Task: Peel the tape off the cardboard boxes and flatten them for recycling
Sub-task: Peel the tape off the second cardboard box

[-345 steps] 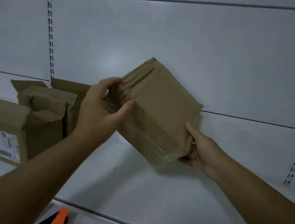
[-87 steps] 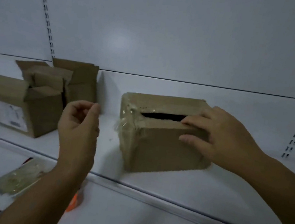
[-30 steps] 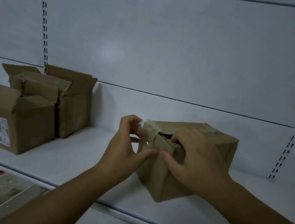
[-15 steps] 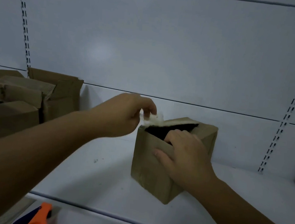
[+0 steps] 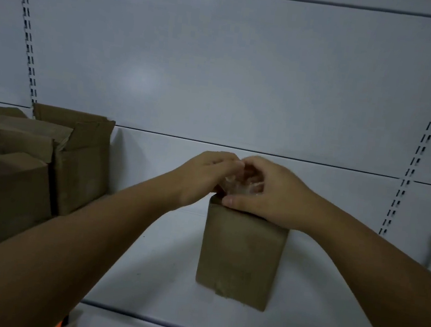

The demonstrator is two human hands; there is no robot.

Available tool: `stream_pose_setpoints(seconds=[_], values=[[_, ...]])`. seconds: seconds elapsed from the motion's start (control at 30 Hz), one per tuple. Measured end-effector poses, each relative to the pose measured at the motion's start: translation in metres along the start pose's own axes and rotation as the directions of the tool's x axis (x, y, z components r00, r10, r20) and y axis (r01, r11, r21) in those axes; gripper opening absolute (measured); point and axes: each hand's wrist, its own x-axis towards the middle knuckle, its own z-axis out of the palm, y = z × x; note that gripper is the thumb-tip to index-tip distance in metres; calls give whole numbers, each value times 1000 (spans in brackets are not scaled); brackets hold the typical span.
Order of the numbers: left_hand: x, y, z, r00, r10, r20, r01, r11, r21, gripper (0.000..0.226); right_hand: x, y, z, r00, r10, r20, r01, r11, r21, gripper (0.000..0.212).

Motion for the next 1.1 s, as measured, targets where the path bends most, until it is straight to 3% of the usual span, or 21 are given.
stream_pose_setpoints(seconds=[0.1,0.2,0.33,0.5,0.67,0.77,0.83,1.03,1.1], values=[[-14,-14,-4,998,19,-52,-22,998,-60,17,4,1,7,998,-14,57,17,999,-45,41],[-36,-39,-11,990,-39,-139,21,991,-132,47,1,7,9,998,-49,44,52,997,-64,18],[-58,-67,21,979,-80,-186,47,984,-174,48,-2,8,12,998,-49,45,52,996,-68,30],[-62,-79,50,896,-69,-439,10,991,-136,35,-4,6,16,992,-119,35,122,985,-118,20],[-62,-79,47,908,0,-420,-16,999,-34,24,-4,7,17,997,-64,32,68,989,-129,21],[-59,-71,42,902,-19,-432,27,1000,12,54,-4,5,18,997,-66,46,71,989,-128,39],[-54,-68,40,901,-43,-432,71,996,49,60,-5,1,18,996,-81,47,87,988,-129,48],[-52,-68,40,909,18,-417,20,996,87,36,-7,-1,19,991,-131,36,135,963,-235,43],[-53,-68,41,893,78,-444,-22,991,130,37,-7,0,20,990,-136,28,138,954,-264,44]])
